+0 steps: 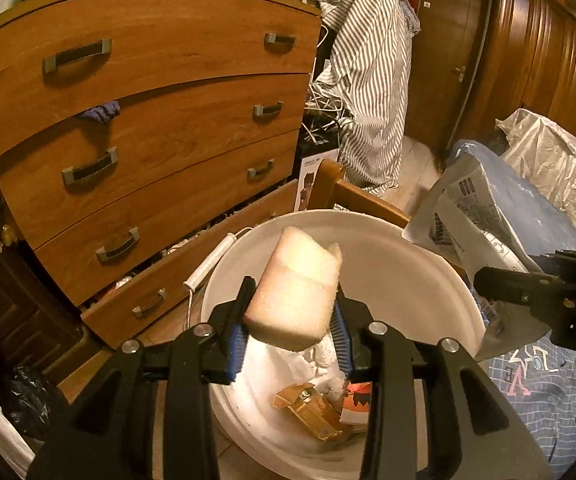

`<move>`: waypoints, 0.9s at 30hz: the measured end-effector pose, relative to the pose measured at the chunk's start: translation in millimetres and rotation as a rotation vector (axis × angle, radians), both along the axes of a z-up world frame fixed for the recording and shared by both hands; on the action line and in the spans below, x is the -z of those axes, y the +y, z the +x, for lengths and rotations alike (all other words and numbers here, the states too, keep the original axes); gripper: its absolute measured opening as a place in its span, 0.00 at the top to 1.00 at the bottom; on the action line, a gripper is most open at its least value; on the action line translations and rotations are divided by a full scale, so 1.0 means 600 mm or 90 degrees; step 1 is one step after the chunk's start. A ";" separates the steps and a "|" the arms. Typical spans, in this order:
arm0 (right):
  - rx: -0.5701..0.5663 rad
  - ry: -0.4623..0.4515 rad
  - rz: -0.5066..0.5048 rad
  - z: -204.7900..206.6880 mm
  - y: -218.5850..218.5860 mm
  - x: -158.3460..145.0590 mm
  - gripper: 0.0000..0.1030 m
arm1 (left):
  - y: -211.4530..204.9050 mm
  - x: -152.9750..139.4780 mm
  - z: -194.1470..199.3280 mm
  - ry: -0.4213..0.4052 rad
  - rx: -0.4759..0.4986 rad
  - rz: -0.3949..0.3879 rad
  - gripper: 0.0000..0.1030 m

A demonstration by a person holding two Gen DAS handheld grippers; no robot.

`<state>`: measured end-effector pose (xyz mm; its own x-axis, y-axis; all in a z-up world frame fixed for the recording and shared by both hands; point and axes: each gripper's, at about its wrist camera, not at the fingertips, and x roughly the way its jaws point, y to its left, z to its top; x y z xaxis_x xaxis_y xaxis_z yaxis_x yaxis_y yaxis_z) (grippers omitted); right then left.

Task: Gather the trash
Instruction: 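Open both tools to drop the sponge and pouch into the bucket, then swing both open tools back toward the remaining trash on the bed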

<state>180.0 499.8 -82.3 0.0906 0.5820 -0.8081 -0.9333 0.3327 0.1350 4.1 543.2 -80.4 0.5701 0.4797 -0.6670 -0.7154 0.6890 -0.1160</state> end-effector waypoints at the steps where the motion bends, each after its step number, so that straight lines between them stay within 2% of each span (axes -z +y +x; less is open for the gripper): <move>1: 0.001 -0.001 0.002 0.000 -0.001 0.000 0.60 | 0.001 0.001 0.000 0.003 -0.002 0.001 0.58; 3: 0.002 0.004 0.011 0.001 -0.004 -0.003 0.50 | 0.001 0.001 0.000 0.005 -0.008 0.005 0.46; 4: 0.004 0.005 0.017 0.002 -0.007 -0.005 0.47 | 0.001 0.001 -0.001 0.006 -0.010 0.008 0.46; 11: 0.015 0.008 0.050 0.005 -0.038 -0.028 0.47 | -0.004 -0.005 -0.003 0.007 -0.009 0.012 0.43; 16: 0.034 0.002 0.089 0.005 -0.108 -0.055 0.47 | -0.035 -0.016 0.003 0.001 0.012 0.016 0.43; 20: 0.075 -0.016 0.129 -0.001 -0.238 -0.070 0.47 | -0.101 -0.019 0.026 -0.007 0.071 0.019 0.43; 24: 0.159 -0.043 0.148 0.002 -0.420 -0.062 0.47 | -0.202 0.000 0.077 -0.002 0.165 0.015 0.43; 27: 0.263 -0.053 0.151 0.011 -0.599 -0.043 0.47 | -0.275 0.021 0.117 0.008 0.229 0.002 0.43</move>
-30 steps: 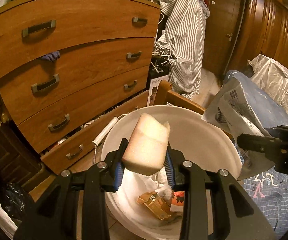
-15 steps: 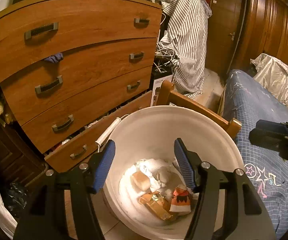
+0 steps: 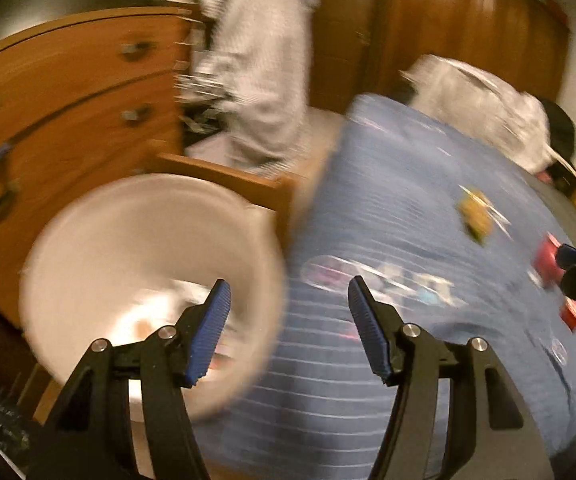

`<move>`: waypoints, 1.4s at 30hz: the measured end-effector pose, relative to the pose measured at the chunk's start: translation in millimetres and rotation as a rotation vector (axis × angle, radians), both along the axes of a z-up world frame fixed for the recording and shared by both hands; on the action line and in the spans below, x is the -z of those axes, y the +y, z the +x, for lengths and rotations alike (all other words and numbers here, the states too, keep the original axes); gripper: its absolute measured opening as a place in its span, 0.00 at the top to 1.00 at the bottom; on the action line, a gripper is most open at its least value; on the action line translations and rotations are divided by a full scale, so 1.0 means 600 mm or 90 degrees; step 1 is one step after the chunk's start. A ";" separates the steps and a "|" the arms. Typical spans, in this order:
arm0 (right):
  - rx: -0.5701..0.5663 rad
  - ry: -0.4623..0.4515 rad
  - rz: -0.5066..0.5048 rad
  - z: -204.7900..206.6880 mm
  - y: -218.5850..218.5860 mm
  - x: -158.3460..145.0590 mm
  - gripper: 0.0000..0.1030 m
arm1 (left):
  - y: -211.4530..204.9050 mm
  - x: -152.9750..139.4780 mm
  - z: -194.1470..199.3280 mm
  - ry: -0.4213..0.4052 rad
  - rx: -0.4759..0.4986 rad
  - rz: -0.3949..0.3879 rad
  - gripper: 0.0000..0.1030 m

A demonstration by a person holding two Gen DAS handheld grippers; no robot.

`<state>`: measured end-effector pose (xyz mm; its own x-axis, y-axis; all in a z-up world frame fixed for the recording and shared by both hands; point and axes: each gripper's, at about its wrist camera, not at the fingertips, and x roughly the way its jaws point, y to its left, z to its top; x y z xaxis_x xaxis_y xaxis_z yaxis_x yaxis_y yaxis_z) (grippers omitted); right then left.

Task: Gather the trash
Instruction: 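Swing both open tools back toward the remaining trash on the bed, then grasp the red Double Happiness box with the left tool while the right tool grasps the white foam tube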

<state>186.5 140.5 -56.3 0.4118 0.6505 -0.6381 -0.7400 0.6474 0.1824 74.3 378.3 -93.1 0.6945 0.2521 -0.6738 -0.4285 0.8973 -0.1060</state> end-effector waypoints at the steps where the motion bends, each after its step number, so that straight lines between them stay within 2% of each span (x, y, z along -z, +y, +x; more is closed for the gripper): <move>1: 0.028 0.002 0.000 0.002 -0.047 0.008 0.47 | -0.031 0.009 0.015 0.005 0.025 -0.006 0.43; 5: 0.179 0.007 -0.019 -0.004 -0.277 0.042 0.47 | -0.141 0.040 0.065 0.026 0.118 -0.012 0.43; 9: 0.304 0.003 -0.018 -0.027 -0.460 0.060 0.47 | -0.238 0.070 0.111 0.053 0.203 -0.016 0.43; 13: 0.400 0.001 -0.010 -0.040 -0.580 0.074 0.45 | -0.320 0.087 0.143 0.070 0.267 -0.017 0.43; 15: 0.444 0.023 -0.004 -0.035 -0.625 0.092 0.40 | -0.357 0.091 0.157 0.073 0.295 -0.017 0.41; 17: 0.463 0.050 0.010 -0.022 -0.643 0.112 0.30 | -0.391 0.092 0.170 0.076 0.315 -0.012 0.39; 20: 0.467 0.095 0.020 0.004 -0.653 0.144 0.26 | -0.440 0.096 0.195 0.083 0.353 -0.003 0.34; 27: 0.464 0.132 0.011 0.061 -0.626 0.180 0.26 | -0.554 0.104 0.266 0.104 0.445 -0.010 0.31; 29: 0.454 0.129 0.005 0.072 -0.627 0.185 0.33 | -0.582 0.104 0.285 0.106 0.468 -0.007 0.31; 32: 0.439 0.117 0.001 0.064 -0.638 0.179 0.37 | -0.634 0.105 0.319 0.108 0.515 -0.007 0.31; 36: 0.419 0.120 -0.008 0.048 -0.666 0.170 0.37 | -0.686 0.114 0.355 0.121 0.564 0.011 0.25; 40: 0.383 0.135 -0.008 0.037 -0.680 0.167 0.37 | -0.698 0.129 0.386 0.149 0.563 0.013 0.25; 42: 0.340 0.145 -0.008 0.033 -0.673 0.167 0.37 | -0.700 0.138 0.398 0.167 0.559 0.001 0.28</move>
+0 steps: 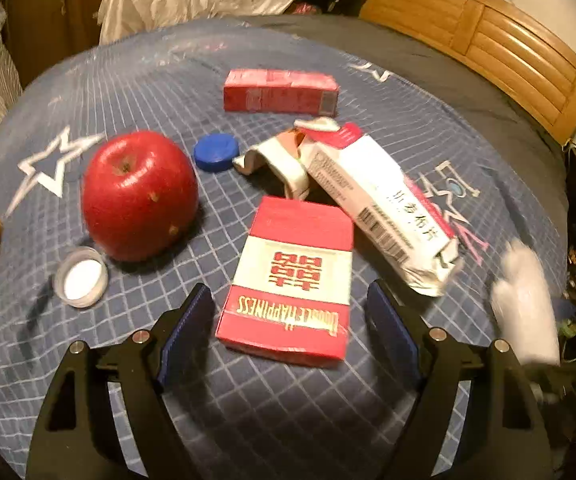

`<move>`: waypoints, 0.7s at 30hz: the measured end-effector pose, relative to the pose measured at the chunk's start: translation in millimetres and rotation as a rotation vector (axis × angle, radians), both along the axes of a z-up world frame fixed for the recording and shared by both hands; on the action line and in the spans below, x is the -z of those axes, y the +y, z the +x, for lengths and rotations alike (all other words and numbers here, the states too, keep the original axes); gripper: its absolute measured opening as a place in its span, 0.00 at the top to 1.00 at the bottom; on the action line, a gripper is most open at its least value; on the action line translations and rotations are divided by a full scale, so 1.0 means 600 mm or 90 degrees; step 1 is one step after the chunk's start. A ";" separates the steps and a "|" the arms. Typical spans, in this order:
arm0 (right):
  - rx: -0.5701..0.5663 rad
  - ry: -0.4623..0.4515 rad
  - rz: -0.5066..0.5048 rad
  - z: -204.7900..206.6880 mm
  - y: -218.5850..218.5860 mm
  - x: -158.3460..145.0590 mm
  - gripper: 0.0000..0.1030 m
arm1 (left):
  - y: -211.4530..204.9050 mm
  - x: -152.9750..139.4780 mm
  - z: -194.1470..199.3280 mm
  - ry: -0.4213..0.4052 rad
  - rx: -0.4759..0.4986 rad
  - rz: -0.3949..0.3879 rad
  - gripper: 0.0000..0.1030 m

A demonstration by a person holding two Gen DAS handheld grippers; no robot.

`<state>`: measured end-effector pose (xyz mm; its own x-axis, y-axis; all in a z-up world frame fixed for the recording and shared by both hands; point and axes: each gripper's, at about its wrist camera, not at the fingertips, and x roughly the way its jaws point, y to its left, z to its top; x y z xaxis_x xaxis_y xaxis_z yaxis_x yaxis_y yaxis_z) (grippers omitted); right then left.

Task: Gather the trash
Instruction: 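Grasp the red Double Happiness box with the left tool while the right tool grasps the white foam tube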

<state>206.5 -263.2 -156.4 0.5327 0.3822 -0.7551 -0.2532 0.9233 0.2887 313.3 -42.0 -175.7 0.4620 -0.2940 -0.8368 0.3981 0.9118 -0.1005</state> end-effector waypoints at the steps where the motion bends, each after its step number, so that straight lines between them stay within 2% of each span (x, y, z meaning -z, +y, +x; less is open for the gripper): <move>1: -0.013 -0.002 0.000 -0.004 0.003 -0.001 0.37 | 0.000 0.005 0.003 0.009 -0.002 -0.001 0.40; 3: -0.054 0.002 -0.001 -0.004 0.019 -0.003 0.36 | -0.001 0.008 0.003 0.007 -0.008 0.000 0.44; 8: -0.084 0.008 -0.016 -0.003 0.035 -0.001 0.33 | 0.033 -0.001 -0.034 0.005 -0.053 0.002 0.44; 11: -0.062 0.007 -0.016 -0.008 0.024 -0.001 0.27 | 0.074 -0.005 -0.085 -0.001 -0.089 0.007 0.44; 14: -0.018 0.012 -0.010 -0.010 0.008 -0.004 0.26 | 0.103 -0.010 -0.128 -0.010 -0.125 -0.002 0.43; 16: 0.012 0.015 0.007 -0.013 -0.001 -0.008 0.25 | 0.106 -0.013 -0.138 -0.013 -0.132 -0.007 0.36; 21: 0.077 0.035 0.032 -0.016 -0.001 -0.005 0.24 | 0.104 -0.025 -0.130 -0.040 -0.149 0.007 0.28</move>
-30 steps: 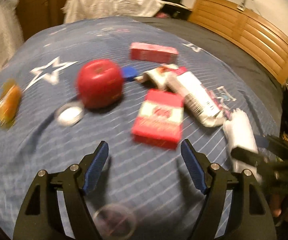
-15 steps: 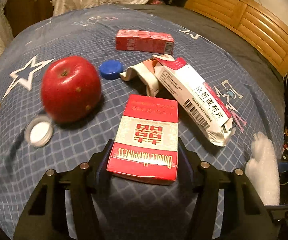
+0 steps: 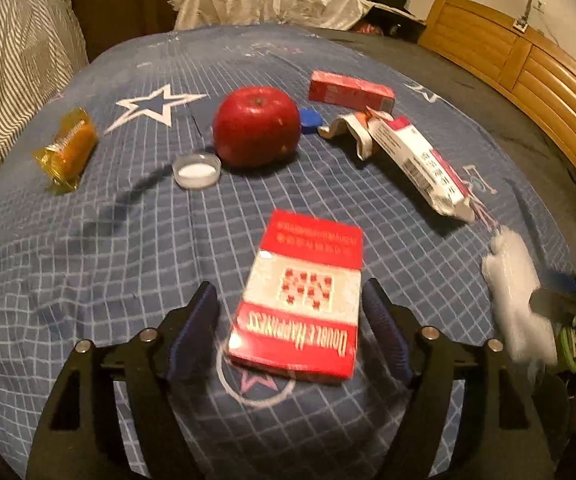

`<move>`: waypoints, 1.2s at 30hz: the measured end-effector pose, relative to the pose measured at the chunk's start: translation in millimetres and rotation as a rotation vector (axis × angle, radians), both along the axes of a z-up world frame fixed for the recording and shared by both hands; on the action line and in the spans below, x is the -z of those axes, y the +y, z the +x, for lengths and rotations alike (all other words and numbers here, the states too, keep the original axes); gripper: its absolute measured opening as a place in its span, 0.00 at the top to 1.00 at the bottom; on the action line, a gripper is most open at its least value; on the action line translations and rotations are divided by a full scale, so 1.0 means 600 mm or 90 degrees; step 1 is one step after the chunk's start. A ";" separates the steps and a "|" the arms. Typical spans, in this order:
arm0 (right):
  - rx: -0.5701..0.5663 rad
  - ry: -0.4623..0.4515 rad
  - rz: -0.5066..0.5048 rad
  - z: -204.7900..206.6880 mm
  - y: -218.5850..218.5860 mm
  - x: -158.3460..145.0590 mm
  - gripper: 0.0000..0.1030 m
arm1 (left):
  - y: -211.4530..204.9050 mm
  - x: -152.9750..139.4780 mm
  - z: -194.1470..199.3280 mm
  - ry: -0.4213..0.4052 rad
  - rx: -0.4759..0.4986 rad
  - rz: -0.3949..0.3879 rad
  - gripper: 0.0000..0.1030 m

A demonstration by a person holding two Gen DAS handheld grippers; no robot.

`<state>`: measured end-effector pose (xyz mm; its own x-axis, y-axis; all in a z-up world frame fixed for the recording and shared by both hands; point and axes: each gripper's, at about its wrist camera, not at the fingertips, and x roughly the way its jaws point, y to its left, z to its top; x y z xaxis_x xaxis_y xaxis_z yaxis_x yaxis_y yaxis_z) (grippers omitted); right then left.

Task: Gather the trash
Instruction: 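Grasp the red Double Happiness box with the left tool while the right tool grasps the white foam tube, then lift and carry the red box and foam tube in both tools over the white bucket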

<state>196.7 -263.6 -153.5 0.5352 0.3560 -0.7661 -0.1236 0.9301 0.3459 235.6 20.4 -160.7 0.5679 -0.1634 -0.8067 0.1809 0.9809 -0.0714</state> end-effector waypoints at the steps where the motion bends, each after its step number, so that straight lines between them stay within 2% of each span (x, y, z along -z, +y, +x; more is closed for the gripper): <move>1: 0.002 0.006 -0.002 0.000 0.006 0.002 0.24 | -0.003 -0.002 0.006 -0.007 -0.005 0.010 0.24; 6: 0.011 0.013 -0.043 0.016 0.025 0.013 0.24 | -0.025 0.018 0.036 0.015 0.002 0.053 0.23; 7: 0.010 0.015 -0.049 0.019 0.028 0.016 0.25 | -0.027 0.022 0.039 0.022 0.001 0.059 0.27; 9: 0.003 0.017 -0.059 0.022 0.032 0.024 0.36 | -0.029 0.026 0.041 0.022 -0.005 0.069 0.32; 10: 0.003 0.016 -0.062 0.024 0.033 0.027 0.43 | -0.031 0.026 0.040 0.020 -0.003 0.072 0.41; 11: 0.006 0.012 -0.080 0.023 0.035 0.029 0.54 | -0.031 0.026 0.039 0.018 -0.004 0.074 0.47; 13: 0.004 0.007 -0.096 0.021 0.037 0.033 0.63 | -0.030 0.027 0.038 0.016 -0.009 0.073 0.47; 17: -0.005 -0.014 -0.095 0.013 0.035 0.029 0.65 | -0.029 0.025 0.020 0.009 -0.016 0.064 0.48; 24: -0.047 -0.129 -0.102 -0.025 0.054 -0.026 0.66 | 0.007 0.005 -0.052 -0.032 -0.053 0.039 0.48; 27: -0.059 -0.177 -0.098 -0.040 0.064 -0.056 0.66 | 0.023 -0.025 -0.084 -0.070 -0.078 0.030 0.48; 36: -0.066 -0.333 -0.096 -0.101 0.101 -0.178 0.66 | 0.020 -0.161 -0.161 -0.245 -0.118 0.009 0.48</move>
<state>136.2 -202.9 -46.8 0.8261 0.3332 -0.4544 -0.3361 0.9387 0.0773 139.3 32.4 -64.1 0.8469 -0.0203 -0.5313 0.0121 0.9997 -0.0189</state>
